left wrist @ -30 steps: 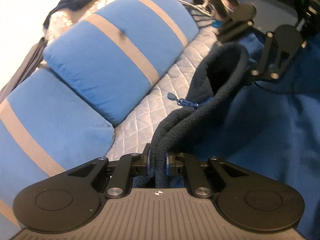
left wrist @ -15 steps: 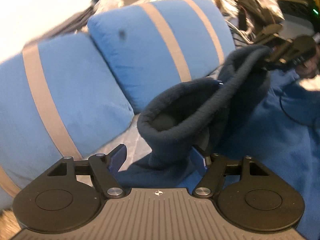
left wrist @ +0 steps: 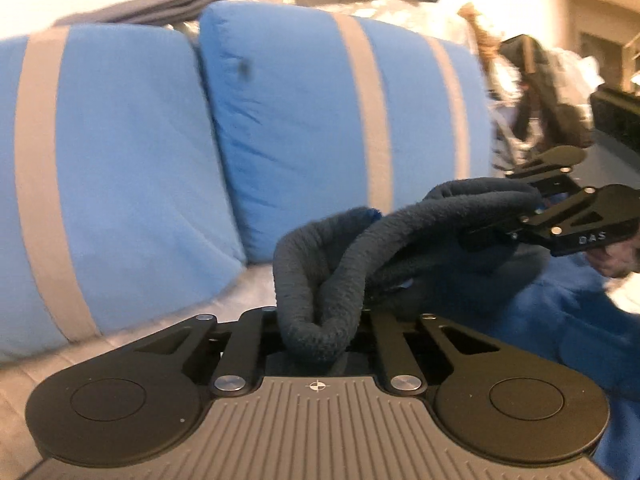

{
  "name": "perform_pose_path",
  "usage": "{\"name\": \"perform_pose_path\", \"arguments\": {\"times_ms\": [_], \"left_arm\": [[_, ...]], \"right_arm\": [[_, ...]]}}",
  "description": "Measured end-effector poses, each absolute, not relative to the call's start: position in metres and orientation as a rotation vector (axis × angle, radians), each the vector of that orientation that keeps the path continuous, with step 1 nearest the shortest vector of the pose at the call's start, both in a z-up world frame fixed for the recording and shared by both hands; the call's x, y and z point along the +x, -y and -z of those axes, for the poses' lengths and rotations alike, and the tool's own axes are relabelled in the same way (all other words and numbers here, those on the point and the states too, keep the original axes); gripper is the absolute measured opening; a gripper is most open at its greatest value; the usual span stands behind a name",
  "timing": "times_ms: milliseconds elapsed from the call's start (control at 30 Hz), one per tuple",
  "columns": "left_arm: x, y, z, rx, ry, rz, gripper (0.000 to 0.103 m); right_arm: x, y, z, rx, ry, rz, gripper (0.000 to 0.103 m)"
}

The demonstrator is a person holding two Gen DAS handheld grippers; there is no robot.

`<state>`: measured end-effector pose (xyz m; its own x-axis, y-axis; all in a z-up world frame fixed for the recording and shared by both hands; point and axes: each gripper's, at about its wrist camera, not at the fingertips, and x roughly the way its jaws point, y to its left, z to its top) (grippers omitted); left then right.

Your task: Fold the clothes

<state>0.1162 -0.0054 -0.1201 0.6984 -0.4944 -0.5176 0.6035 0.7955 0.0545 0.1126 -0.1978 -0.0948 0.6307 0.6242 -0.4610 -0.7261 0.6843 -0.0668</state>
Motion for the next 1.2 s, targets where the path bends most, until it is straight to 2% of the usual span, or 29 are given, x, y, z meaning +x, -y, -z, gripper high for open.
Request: {"name": "perform_pose_path", "arguments": {"times_ms": [233,533,600,633,667,700,733,767,800,867,900,933,1200], "left_arm": [[0.147,0.031,0.111,0.318,-0.470,0.458,0.013],[0.169,0.036,0.139,0.364,-0.487,0.301,0.014],[0.174,0.036,0.153,0.365,-0.520,0.290,0.019],[0.176,0.036,0.160,0.368,-0.539,0.281,0.027],[0.178,0.036,0.165,0.381,-0.561,0.266,0.041],[0.180,0.036,0.169,0.397,-0.577,0.247,0.046],[0.180,0.035,0.171,0.420,-0.580,0.220,0.057],[0.180,0.035,0.173,0.443,-0.582,0.196,0.064],[0.179,0.033,0.173,0.463,-0.579,0.182,0.067],[0.175,0.024,0.166,0.451,-0.582,0.193,0.070],[0.173,0.018,0.162,0.433,-0.586,0.205,0.070],[0.171,0.011,0.157,0.401,-0.591,0.221,0.071],[0.156,-0.071,0.121,0.222,-0.654,0.300,0.073]], "right_arm": [[0.152,0.177,0.090,-0.263,-0.412,-0.660,0.021],[0.187,0.152,0.112,-0.272,-0.451,-0.550,0.020],[0.195,0.147,0.122,-0.279,-0.501,-0.528,0.020],[0.199,0.145,0.127,-0.282,-0.526,-0.517,0.021],[0.203,0.142,0.132,-0.285,-0.551,-0.506,0.022],[0.207,0.140,0.138,-0.289,-0.576,-0.495,0.024],[0.211,0.137,0.143,-0.292,-0.601,-0.483,0.035],[0.213,0.136,0.146,-0.295,-0.615,-0.460,0.051],[0.214,0.135,0.148,-0.297,-0.626,-0.434,0.057],[0.214,0.138,0.144,-0.283,-0.603,-0.389,0.094],[0.212,0.142,0.139,-0.265,-0.582,-0.380,0.100],[0.210,0.147,0.134,-0.252,-0.568,-0.385,0.103],[0.176,0.192,0.096,-0.306,-0.499,-0.408,0.103]]}}
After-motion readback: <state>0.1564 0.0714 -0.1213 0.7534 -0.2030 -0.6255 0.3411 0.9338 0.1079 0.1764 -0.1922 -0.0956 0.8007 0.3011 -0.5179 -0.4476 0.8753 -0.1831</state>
